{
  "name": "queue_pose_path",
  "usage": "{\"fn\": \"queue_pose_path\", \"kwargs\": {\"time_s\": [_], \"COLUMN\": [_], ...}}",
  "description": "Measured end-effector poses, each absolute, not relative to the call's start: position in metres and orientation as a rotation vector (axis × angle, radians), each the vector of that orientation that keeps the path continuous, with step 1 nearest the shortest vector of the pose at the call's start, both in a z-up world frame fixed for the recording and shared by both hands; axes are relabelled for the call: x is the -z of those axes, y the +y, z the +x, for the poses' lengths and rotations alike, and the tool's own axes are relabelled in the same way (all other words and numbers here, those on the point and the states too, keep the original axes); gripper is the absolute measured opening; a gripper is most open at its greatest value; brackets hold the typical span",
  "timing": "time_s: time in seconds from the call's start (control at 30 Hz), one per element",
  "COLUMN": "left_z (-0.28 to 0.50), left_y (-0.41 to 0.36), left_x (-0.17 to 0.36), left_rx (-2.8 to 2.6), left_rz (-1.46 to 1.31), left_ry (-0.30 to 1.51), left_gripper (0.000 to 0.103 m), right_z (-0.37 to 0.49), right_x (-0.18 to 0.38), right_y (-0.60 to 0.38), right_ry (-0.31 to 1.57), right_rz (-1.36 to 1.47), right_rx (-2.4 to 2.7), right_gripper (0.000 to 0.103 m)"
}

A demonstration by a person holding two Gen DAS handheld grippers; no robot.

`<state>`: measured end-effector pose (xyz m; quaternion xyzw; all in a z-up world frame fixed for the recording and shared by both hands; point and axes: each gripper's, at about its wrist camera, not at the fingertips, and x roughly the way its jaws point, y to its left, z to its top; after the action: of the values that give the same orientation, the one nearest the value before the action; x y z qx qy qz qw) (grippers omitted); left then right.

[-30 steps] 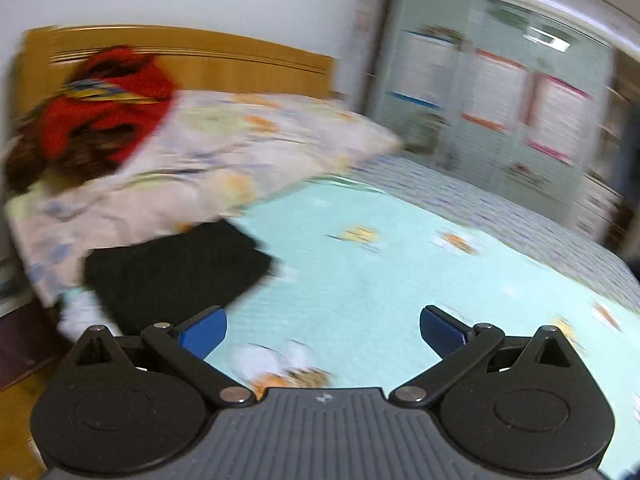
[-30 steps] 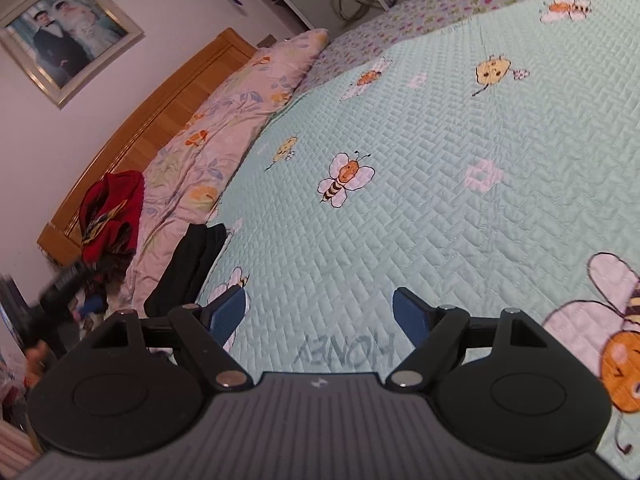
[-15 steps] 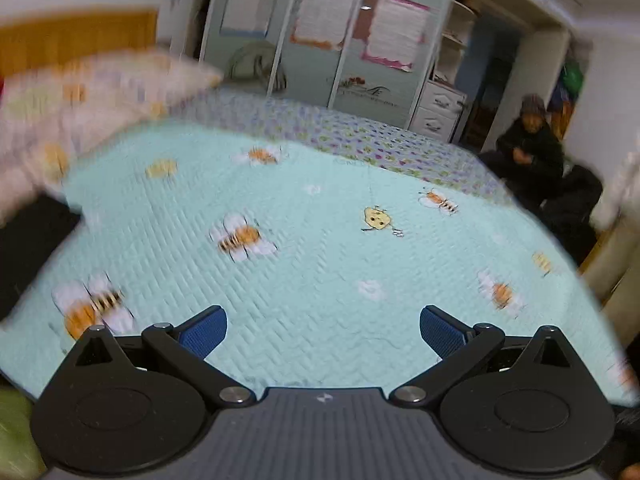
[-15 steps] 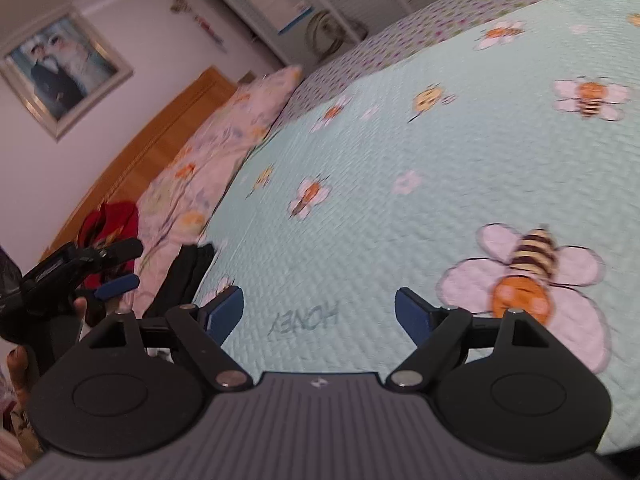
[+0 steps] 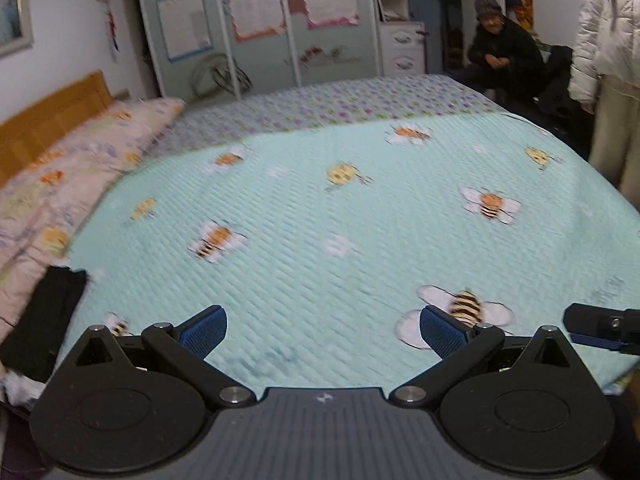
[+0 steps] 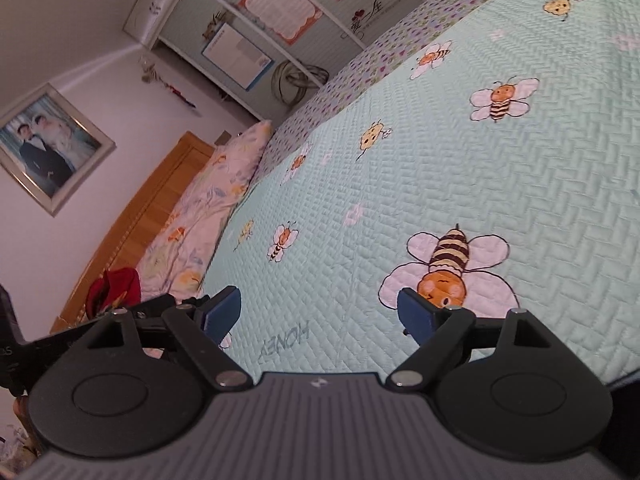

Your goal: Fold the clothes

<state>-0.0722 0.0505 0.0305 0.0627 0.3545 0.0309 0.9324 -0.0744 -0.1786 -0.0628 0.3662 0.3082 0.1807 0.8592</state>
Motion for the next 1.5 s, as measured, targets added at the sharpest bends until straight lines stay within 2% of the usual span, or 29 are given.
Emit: {"fn": "queue_pose_path", "kwargs": {"time_s": [0.47,0.77,1.5], "left_z": [-0.059,-0.061,-0.044], "left_y": [-0.021,-0.068,-0.072], "left_x": [-0.021,-0.01,0.008], "left_rx": [0.041,0.031,0.118], "left_rz": [0.179,0.338,0.241], "left_ry": [0.768,0.768,0.906], "left_gripper": [0.103,0.102,0.102], "right_z": [-0.092,-0.098,-0.095], "right_x": [0.103,0.13,0.153], "right_y": [-0.248,-0.279,-0.289], "right_ry": [0.604,0.59,0.618], "right_rz": [0.947,1.028,1.077], "right_rx": [-0.316,-0.273,-0.253], "right_gripper": [0.088,0.089,0.09]}}
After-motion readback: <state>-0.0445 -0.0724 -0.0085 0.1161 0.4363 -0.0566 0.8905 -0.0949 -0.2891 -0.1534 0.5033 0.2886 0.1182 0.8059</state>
